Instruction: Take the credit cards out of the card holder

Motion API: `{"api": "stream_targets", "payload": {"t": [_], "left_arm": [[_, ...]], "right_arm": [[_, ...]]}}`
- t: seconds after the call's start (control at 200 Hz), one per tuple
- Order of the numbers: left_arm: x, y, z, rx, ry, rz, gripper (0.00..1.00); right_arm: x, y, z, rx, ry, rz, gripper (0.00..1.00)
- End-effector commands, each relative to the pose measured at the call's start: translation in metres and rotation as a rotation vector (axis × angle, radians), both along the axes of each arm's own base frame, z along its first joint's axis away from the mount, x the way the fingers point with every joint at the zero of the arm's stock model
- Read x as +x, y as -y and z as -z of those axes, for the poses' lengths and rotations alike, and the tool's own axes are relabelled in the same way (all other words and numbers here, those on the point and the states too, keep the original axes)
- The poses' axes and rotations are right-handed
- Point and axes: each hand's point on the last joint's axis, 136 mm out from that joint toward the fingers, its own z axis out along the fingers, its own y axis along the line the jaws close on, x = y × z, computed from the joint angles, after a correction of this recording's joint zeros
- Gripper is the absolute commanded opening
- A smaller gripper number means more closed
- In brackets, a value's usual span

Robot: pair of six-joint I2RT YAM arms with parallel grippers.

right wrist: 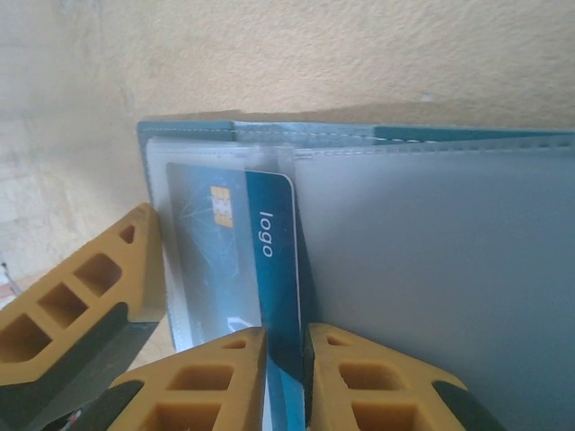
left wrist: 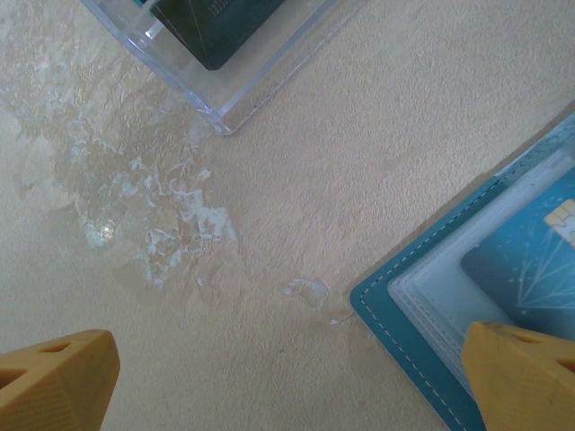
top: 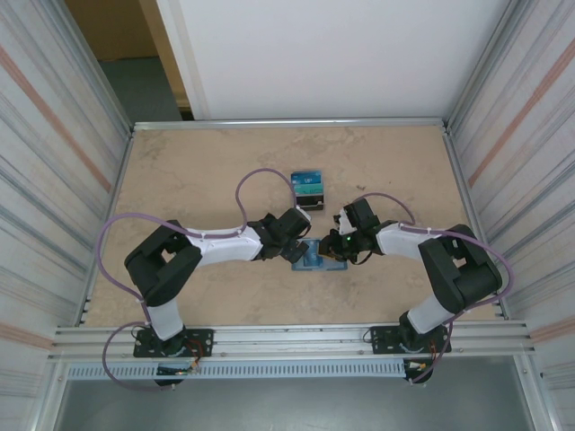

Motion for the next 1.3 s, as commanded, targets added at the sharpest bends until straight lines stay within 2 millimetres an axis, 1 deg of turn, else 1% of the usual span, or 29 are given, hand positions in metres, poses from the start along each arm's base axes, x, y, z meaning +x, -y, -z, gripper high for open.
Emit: {"api": "stream_targets", "payload": {"t": [0.0, 0.336, 0.586, 0.847, 0.897, 0.997, 1.293], "left_arm": [[-0.01, -0.01, 0.016, 0.043, -0.05, 0.0, 0.99], [-0.012, -0.009, 0.018, 0.045, -0.057, 0.004, 0.99], [-0.012, -0.01, 0.019, 0.05, -0.057, 0.002, 0.99], [-0.012, -0.01, 0.019, 0.05, -0.059, -0.001, 0.99], [-0.012, -0.01, 0.02, 0.052, -0.061, -0.001, 0.99], [-0.012, -0.011, 0.019, 0.052, -0.06, -0.005, 0.99], [-0.01, -0.014, 0.02, 0.063, -0.053, -0.009, 0.99]], "right_arm": [[-0.001, -0.003, 0.0, 0.057, -0.024, 0.009, 0.18], [0.0, 0.001, 0.004, 0.078, -0.035, 0.024, 0.17], [0.0, 0.001, 0.013, 0.088, -0.052, 0.028, 0.17], [0.001, -0.003, 0.012, 0.117, -0.05, 0.021, 0.11], [0.001, -0.003, 0.011, 0.118, -0.049, 0.022, 0.09], [0.0, -0.002, 0.011, 0.116, -0.05, 0.021, 0.0], [0.004, 0.013, 0.011, 0.063, -0.038, 0.047, 0.0]]}}
